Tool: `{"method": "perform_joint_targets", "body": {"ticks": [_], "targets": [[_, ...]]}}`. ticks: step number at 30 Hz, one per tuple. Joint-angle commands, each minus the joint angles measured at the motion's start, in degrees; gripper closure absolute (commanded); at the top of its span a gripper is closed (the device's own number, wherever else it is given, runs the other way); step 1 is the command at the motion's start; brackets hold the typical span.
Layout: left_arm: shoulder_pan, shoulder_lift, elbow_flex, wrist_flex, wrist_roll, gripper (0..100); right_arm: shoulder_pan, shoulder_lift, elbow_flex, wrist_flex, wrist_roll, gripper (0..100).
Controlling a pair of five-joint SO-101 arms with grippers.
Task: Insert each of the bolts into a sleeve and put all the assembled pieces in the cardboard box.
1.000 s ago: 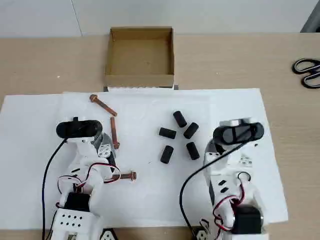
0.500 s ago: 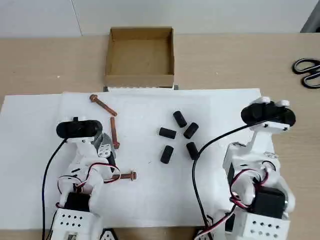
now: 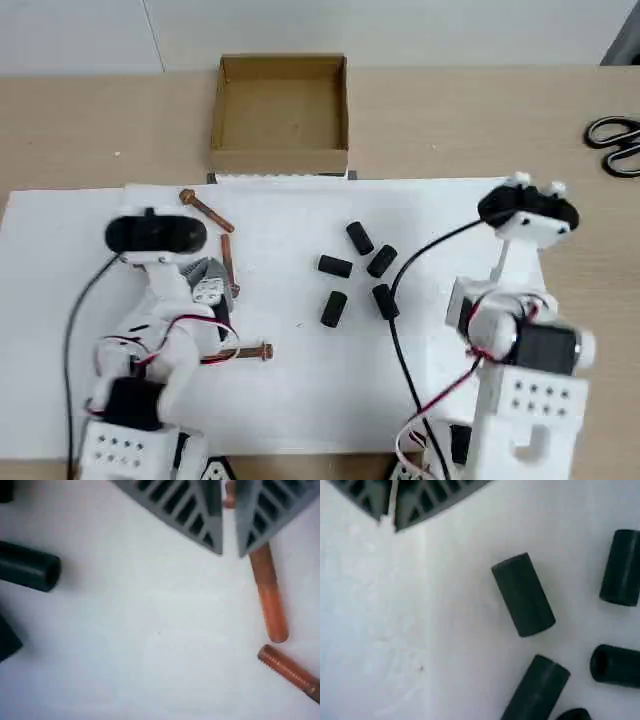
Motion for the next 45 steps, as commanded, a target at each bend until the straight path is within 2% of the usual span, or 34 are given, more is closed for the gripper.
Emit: {"method": "perform_joint_targets", "body": {"ticks": [1,6,11,15,18,21,25,29,36,45], "targets": [[-0.70,5.71,-15.08,10.90,-0.26,99,0.04,5.05,-8.26,3.21,0.09,99.5],[-4.84,16.44,-31.69,23.65,-0.26,99,-0.04,11.47,-17.05,10.51,0.35,99.5],[-12.22,28.04,-46.37,36.40,-0.26,99,-0.57,18.95,-20.13,12.35,1.14,99.5],[-16.18,36.84,-52.09,42.02,-0.88,99,-3.74,25.63,-20.48,12.53,7.56,99.5],[-18.37,40.53,-52.35,42.02,-5.54,99,-7.34,29.14,-20.48,12.18,14.86,99.5],[-19.52,41.58,-52.18,41.85,-13.80,99,-11.21,30.90,-20.48,12.00,21.71,99.5],[-19.69,42.99,-51.91,41.58,-22.24,99,-15.08,32.22,-20.48,10.24,25.23,99.5],[-19.52,43.34,-49.45,41.49,-24.88,99,-16.57,34.51,-20.48,5.41,22.59,98.7],[-19.60,43.16,-45.58,40.26,-25.05,99,-20.62,38.73,-20.31,-2.24,16.00,83.5],[-19.52,43.08,-40.48,35.87,-25.05,99,-21.58,39.52,-19.60,-5.49,9.67,84.6]]}}
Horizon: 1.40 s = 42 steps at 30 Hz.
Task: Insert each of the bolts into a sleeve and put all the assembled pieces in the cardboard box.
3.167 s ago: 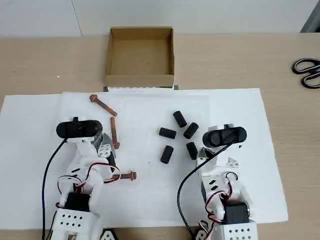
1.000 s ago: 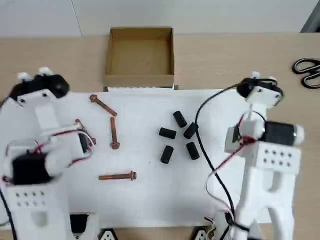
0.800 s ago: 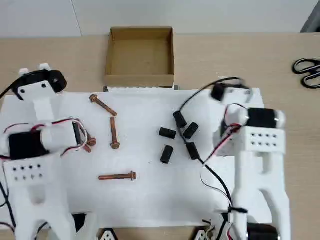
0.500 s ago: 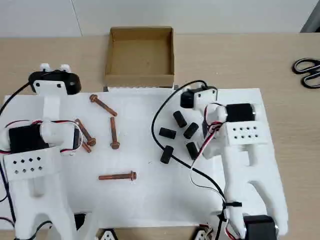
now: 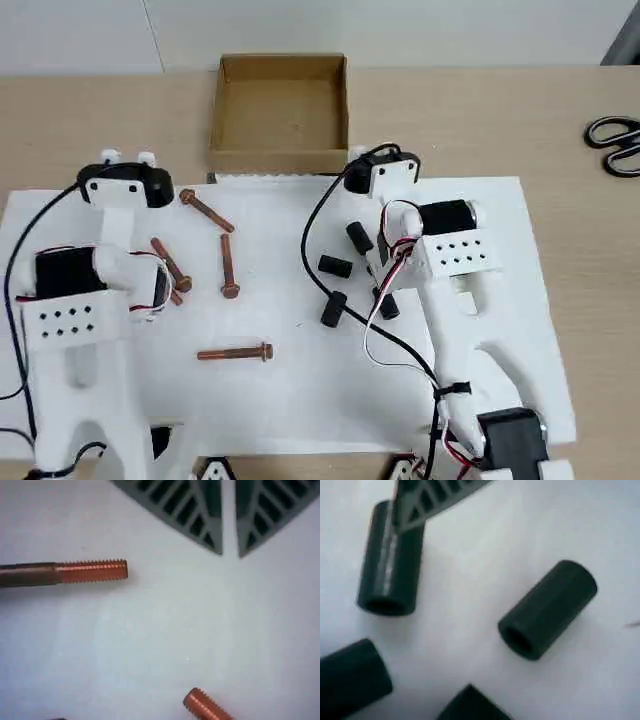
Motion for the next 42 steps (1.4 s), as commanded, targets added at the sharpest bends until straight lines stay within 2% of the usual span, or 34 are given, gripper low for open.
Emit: {"method": "perform_joint_targets", "body": {"ticks": [1,6,15,29,39,42], "targets": [[-0.18,-0.18,1.19,-3.60,-0.26,99,-0.48,-0.13,-0.79,-1.98,-2.73,84.6],[-0.18,-0.18,1.98,-4.40,-0.18,99,-0.84,-0.13,5.27,-6.99,-3.96,84.6],[-0.35,0.00,1.98,-4.40,-0.09,99,-6.55,-0.04,9.41,-11.74,-3.87,86.5],[-0.44,-0.18,1.98,-4.04,0.00,99,-6.20,11.74,9.23,-17.80,-1.41,86.5],[-0.44,-0.26,1.98,-4.04,0.00,99,-4.44,12.00,9.85,-17.54,-1.32,86.6],[-0.44,-0.26,1.98,-4.04,0.00,99,-3.21,11.47,9.49,-14.73,0.26,86.5]]}}
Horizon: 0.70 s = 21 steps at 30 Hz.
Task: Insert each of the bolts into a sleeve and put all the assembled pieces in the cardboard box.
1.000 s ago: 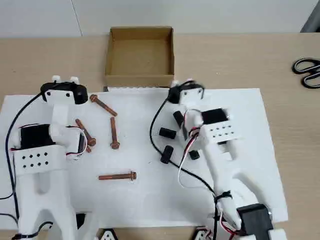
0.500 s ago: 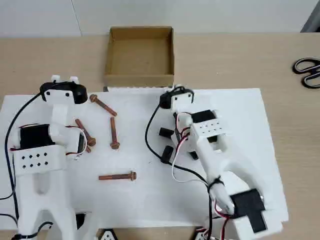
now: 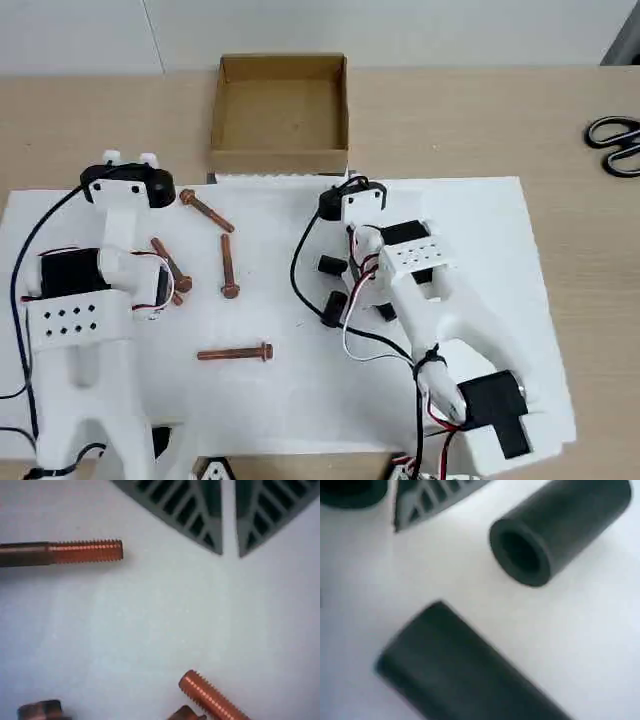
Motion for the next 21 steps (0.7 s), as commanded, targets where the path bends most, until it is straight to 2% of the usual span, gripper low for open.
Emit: {"method": "perform_joint_targets", "body": {"ticks": [1,7,21], "targets": [[-0.44,-0.26,-0.31,-0.70,-0.18,99,1.45,-0.22,-0.09,2.95,3.34,86.4],[-0.44,-0.26,-0.31,-0.70,-0.09,99,1.54,-0.22,-0.09,6.46,7.21,86.2],[-0.44,-0.26,-0.31,-0.62,-0.09,99,1.54,-0.22,0.09,9.54,7.56,86.5]]}}
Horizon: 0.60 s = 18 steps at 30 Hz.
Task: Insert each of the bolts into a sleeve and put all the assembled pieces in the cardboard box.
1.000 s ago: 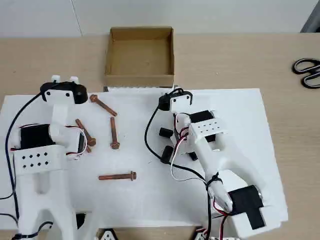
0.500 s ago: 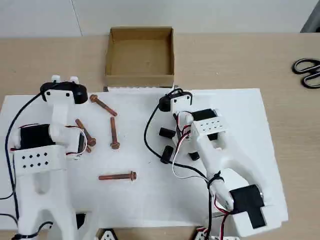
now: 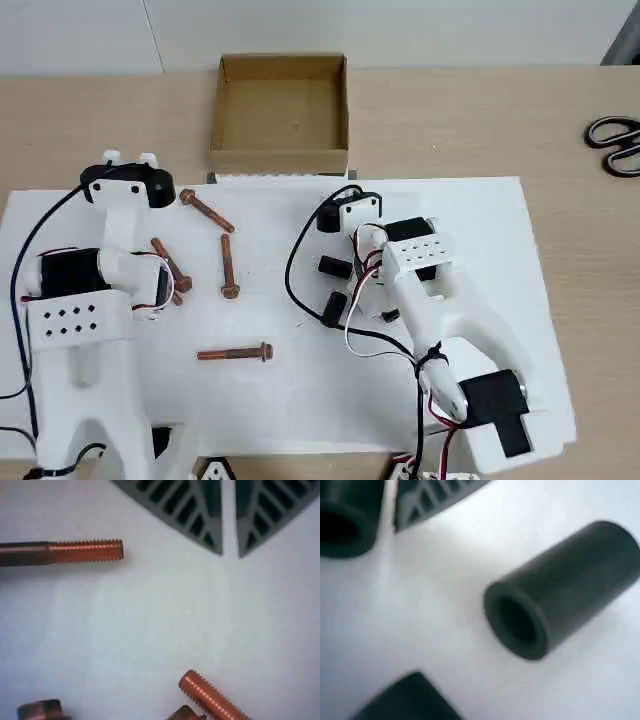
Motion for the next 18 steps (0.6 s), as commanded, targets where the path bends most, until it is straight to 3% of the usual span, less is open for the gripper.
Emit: {"method": "perform_joint_targets", "body": {"ticks": [1,8,12,18], "targets": [[-0.44,-0.26,-0.31,-0.62,-0.09,99,1.01,-0.22,0.79,3.03,0.53,86.5],[-0.44,-0.26,-0.31,0.18,-0.09,99,0.92,0.13,0.79,2.51,0.53,87.9],[-0.26,0.09,-0.22,0.18,-0.09,99,0.92,0.13,0.79,2.51,0.53,99.8],[-0.09,-0.26,0.48,0.26,-0.09,99,0.75,-0.75,-0.62,3.65,0.44,99.4]]}}
